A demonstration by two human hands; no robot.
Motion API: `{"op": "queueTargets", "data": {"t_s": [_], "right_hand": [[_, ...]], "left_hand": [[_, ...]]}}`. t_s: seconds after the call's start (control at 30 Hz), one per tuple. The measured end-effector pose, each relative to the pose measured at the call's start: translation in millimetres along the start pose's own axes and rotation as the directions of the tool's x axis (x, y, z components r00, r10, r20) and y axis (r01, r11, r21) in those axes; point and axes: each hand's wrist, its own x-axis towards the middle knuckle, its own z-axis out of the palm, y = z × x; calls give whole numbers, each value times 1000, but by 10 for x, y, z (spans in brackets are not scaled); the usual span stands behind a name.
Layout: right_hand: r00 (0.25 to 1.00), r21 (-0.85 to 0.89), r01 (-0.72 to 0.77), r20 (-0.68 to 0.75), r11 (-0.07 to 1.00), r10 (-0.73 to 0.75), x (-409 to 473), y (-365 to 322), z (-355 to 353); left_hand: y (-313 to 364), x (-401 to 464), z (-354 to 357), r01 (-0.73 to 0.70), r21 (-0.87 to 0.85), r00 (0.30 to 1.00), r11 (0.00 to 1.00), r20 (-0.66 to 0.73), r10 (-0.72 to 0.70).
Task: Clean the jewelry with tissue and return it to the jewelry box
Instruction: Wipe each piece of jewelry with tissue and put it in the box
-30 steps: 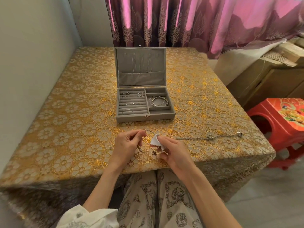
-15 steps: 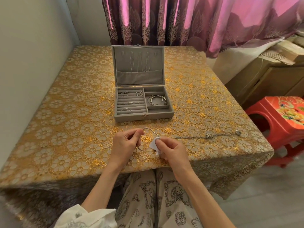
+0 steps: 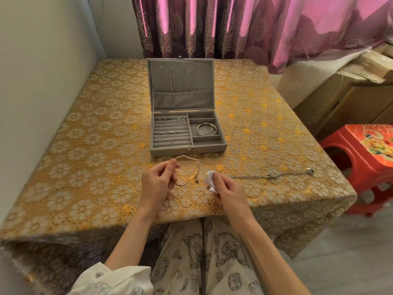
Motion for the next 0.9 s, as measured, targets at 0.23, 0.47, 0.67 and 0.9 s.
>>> {"op": "queueTargets", "data": {"t_s": [0.23, 0.47, 0.67, 0.9], "right_hand": [[996, 47, 86, 3, 995, -86, -27, 51, -43], [968, -254, 244, 1, 936, -252, 9, 105, 141], [966, -292, 252, 23, 923, -256, 43, 113, 191], [953, -310, 304, 102, 901, -286, 28, 118, 175]], "left_hand": [[19, -9, -7, -6, 11, 1000, 1000, 30, 6], [12, -7, -11, -11, 33, 999, 999, 34, 10], [9, -7, -18, -9, 24, 999, 1000, 44, 8], [12, -13, -18, -5, 7, 999, 1000, 41, 5]]}}
